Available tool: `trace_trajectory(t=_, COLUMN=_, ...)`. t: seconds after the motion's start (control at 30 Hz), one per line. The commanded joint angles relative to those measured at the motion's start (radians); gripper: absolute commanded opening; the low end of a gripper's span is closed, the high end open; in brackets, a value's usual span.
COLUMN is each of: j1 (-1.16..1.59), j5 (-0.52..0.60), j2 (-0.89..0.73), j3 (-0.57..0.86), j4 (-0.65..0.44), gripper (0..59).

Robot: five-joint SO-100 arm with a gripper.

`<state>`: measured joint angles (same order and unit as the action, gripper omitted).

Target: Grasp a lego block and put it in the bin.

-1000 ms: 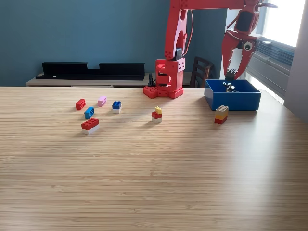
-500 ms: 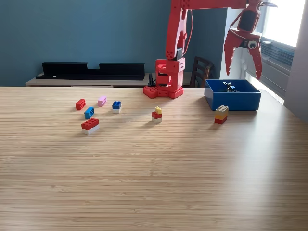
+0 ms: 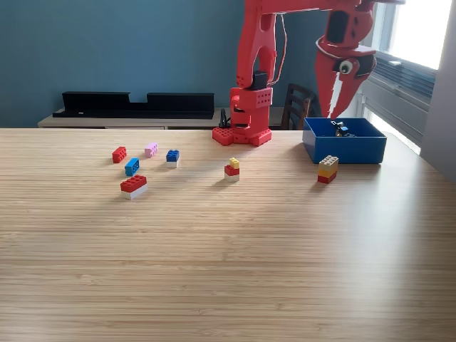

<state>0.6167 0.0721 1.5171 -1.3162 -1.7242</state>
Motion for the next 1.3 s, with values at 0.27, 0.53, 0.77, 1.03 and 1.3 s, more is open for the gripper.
trace_trajectory(t=0.27, j1=-0.419, j5=-0.028, j2=0.037, j3=-0.020, j4=0.072, gripper=0.1)
trace_trajectory(t=0.53, j1=-0.443, j5=-0.043, j2=0.037, j3=-0.026, j4=0.077, gripper=0.1)
trace_trajectory(t=0.77, j1=-0.472, j5=-0.060, j2=0.037, j3=-0.032, j4=0.101, gripper=0.1)
trace_trajectory(t=1.03, j1=-0.505, j5=-0.071, j2=0.037, j3=-0.032, j4=0.138, gripper=0.1)
trace_trajectory(t=1.3, j1=-0.515, j5=-0.057, j2=0.035, j3=-0.032, j4=0.175, gripper=0.1)
